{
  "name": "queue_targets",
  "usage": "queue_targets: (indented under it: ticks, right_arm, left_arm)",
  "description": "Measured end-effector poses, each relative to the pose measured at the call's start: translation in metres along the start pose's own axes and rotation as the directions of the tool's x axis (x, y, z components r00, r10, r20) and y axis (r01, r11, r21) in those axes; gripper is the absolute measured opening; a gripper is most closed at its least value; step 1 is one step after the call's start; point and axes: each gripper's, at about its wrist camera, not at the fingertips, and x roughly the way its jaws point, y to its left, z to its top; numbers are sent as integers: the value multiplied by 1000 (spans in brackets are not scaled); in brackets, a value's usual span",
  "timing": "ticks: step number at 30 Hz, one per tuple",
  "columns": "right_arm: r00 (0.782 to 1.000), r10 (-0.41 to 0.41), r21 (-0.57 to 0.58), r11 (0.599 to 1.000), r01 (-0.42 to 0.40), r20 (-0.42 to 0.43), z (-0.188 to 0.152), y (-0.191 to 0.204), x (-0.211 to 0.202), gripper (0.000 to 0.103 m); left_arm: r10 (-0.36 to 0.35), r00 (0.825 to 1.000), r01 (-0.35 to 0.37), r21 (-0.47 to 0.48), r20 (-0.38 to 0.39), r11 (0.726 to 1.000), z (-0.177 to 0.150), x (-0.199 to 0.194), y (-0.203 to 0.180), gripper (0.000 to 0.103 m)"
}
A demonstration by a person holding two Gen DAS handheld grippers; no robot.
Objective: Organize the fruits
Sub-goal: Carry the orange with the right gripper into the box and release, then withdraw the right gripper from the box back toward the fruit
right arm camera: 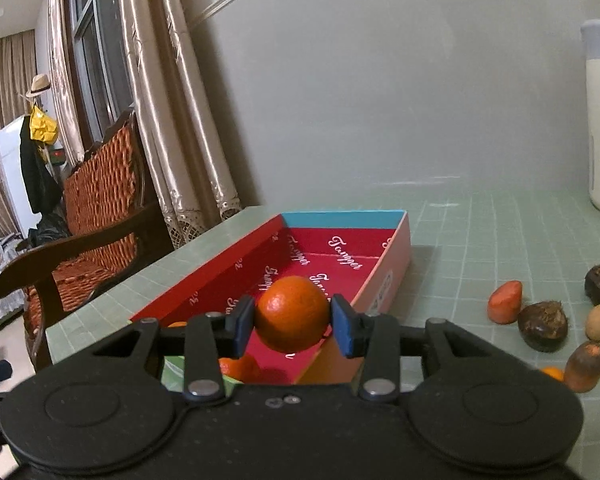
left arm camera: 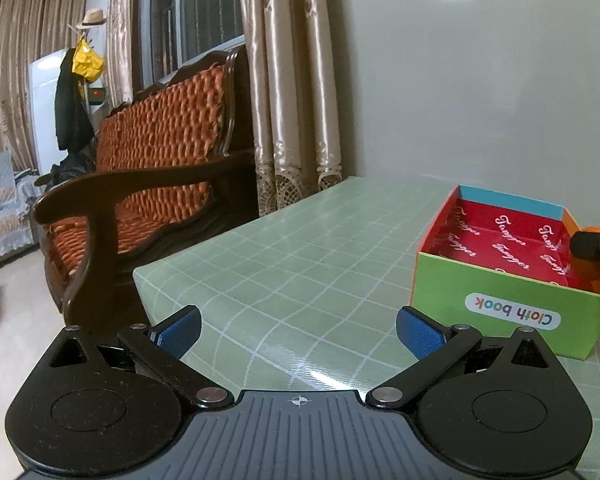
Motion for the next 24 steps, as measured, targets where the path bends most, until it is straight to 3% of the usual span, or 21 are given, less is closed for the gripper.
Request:
queue_targets:
  ticks: [2,4,9,12,14,18,24]
  right_arm:
    - [1000,8,6,1000,-8,0,0,-2,0,49]
    - [1000,11,21,1000,-11,4,-1,-6,-2,69]
    - [999,-11,18,1000,11,33,0,-10,-8,70]
    - [998,-36,19,999,35,51,2,-13,-14,85]
    - [997,-53,19,998,52,60,3,-16,-17,85]
    - [992,-103,35,994,101,69,6,-24,-24,100]
    - [976,-210,51,977,207,61,6,-42,-35,102]
  left_arm:
    - [-4,1000,4,10,3,1000,0,-1,-3,103]
    - [-3,1000,3,22,9,1000,-1,-3,-7,103]
    - [-4,1000,4,39,10,999,-1,-4,-13,103]
    - [-8,1000,8,40,11,999,-1,-6,-16,103]
    - [-13,1000,13,41,10,999,0,-7,-18,103]
    - [-28,999,27,45,20,999,2,-12,-24,103]
    - [-74,996,71,70,45,995,4,-24,-49,103]
